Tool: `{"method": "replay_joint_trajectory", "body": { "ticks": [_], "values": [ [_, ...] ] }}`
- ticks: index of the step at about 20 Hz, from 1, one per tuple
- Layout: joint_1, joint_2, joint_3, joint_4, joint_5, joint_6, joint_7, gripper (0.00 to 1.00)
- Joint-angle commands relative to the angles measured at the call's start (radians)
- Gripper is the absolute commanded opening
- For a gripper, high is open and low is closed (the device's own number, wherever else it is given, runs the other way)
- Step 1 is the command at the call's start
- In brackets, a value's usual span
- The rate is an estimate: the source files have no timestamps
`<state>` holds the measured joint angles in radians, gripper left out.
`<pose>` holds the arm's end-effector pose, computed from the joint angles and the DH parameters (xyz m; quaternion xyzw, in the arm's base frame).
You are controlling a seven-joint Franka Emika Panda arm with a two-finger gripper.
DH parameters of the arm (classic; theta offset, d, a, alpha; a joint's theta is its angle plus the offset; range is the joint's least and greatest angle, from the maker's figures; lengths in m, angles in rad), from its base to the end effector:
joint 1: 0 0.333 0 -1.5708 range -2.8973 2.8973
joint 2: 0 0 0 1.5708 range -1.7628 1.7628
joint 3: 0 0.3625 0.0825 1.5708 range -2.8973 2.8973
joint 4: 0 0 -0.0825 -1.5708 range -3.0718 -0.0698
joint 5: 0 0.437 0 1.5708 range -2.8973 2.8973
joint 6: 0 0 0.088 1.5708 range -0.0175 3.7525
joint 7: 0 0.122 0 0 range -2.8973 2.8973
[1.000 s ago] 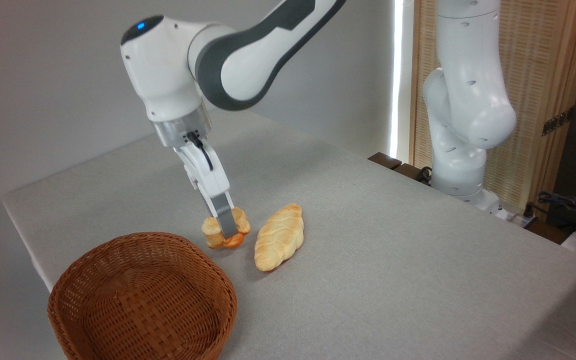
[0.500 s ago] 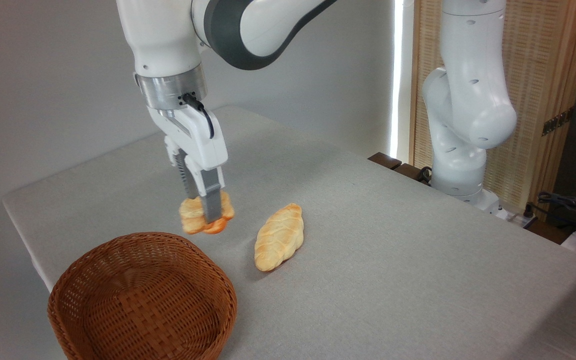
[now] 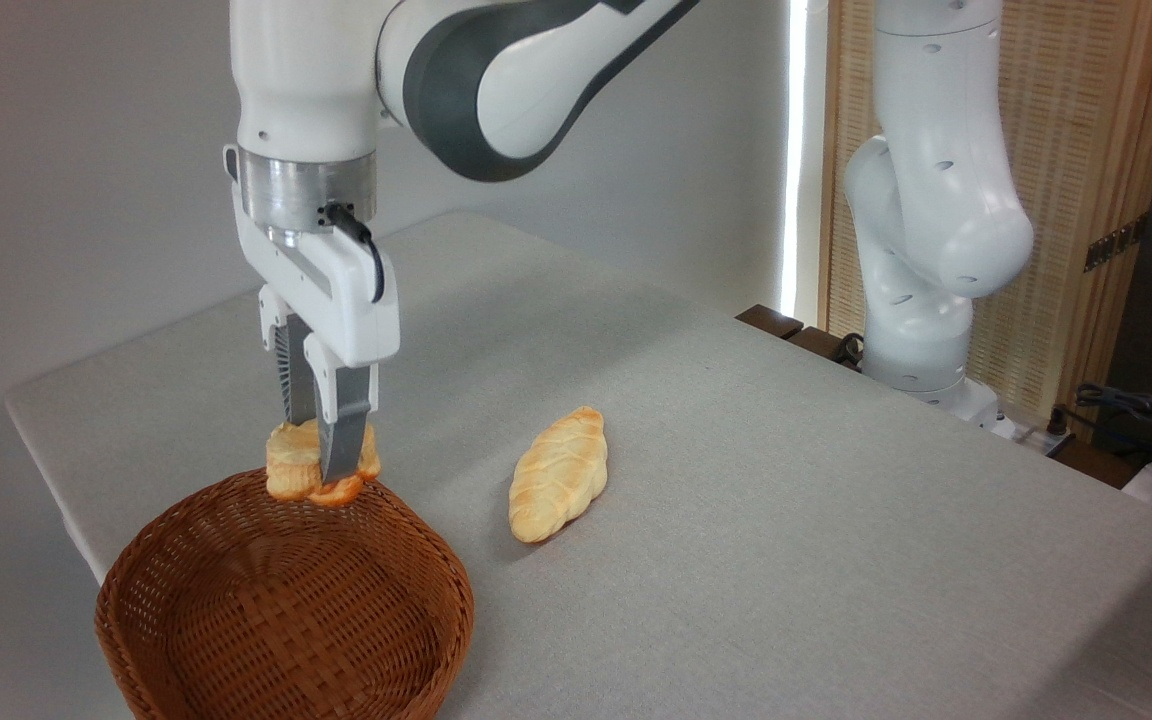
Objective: Put bread into the basket
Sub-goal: 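Carry the held bread chunk over the wicker basket, then lower the bread chunk into the basket and open the gripper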
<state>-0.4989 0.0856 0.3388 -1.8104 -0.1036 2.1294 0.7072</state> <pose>0.6561 -0.1184 0.5306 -0.9086 0.3989 -0.1234 0.0005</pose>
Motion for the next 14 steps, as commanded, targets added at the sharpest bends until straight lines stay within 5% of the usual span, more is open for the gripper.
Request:
{"method": "replay_joint_trajectory", "body": {
  "ticks": [1,14],
  "values": [
    [-0.001,0.022,0.006,0.008,-0.019,0.026,0.011,1.0],
    [-0.003,0.036,0.003,0.01,-0.019,0.043,0.006,1.0]
  ]
}}
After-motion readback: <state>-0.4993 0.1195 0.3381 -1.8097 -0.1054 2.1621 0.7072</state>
